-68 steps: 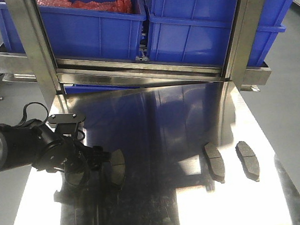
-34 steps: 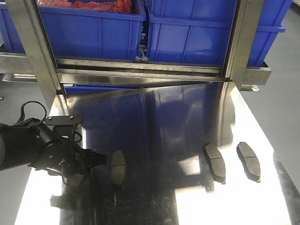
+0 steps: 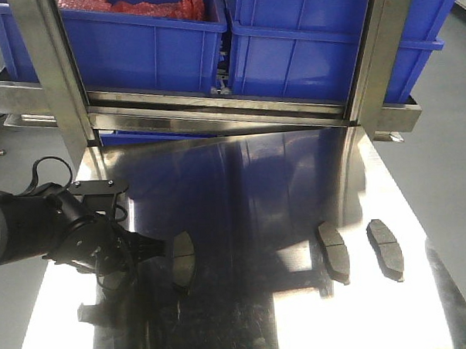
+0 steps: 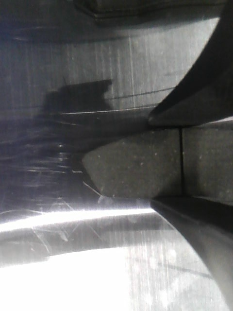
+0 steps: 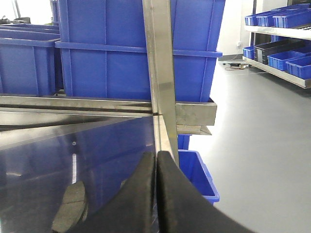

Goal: Move and align brake pads A on conveyor
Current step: 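Close the left gripper on the brake pad and lift it away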

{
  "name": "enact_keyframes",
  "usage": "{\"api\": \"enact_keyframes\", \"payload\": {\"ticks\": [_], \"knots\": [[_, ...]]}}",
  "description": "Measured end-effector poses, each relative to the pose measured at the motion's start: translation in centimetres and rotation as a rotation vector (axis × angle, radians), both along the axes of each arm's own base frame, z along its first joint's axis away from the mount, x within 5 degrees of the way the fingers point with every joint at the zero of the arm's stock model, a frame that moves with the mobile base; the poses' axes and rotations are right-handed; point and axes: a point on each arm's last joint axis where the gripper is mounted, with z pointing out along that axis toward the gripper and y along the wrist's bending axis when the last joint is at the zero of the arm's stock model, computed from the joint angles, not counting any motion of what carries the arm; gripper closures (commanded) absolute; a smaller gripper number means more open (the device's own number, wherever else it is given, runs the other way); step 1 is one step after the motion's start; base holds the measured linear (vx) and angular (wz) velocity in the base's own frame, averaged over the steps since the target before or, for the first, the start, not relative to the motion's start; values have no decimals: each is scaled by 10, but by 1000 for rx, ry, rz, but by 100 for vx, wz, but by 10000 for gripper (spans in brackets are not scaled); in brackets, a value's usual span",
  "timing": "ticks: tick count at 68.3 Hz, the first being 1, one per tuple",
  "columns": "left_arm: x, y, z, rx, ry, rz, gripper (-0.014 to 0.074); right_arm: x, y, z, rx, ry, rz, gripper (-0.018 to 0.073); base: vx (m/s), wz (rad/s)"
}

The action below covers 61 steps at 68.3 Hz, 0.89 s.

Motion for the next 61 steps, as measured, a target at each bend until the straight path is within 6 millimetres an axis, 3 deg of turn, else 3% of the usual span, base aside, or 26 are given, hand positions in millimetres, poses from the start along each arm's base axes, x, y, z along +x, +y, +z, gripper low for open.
{"api": "enact_keyframes", "payload": {"ticks": [15,29,48,61], "knots": [[-1,0,5,-7,-11,4,428,0,0,0,0,0,0,569,0,0],[-2,0,24,-44,-78,-3,428,0,0,0,0,0,0,569,0,0],[-14,7,70,-81,-206,-15,423,0,0,0,0,0,0,569,0,0],[-42,22,106,-98,-328,-40,419,0,0,0,0,0,0,569,0,0]]}}
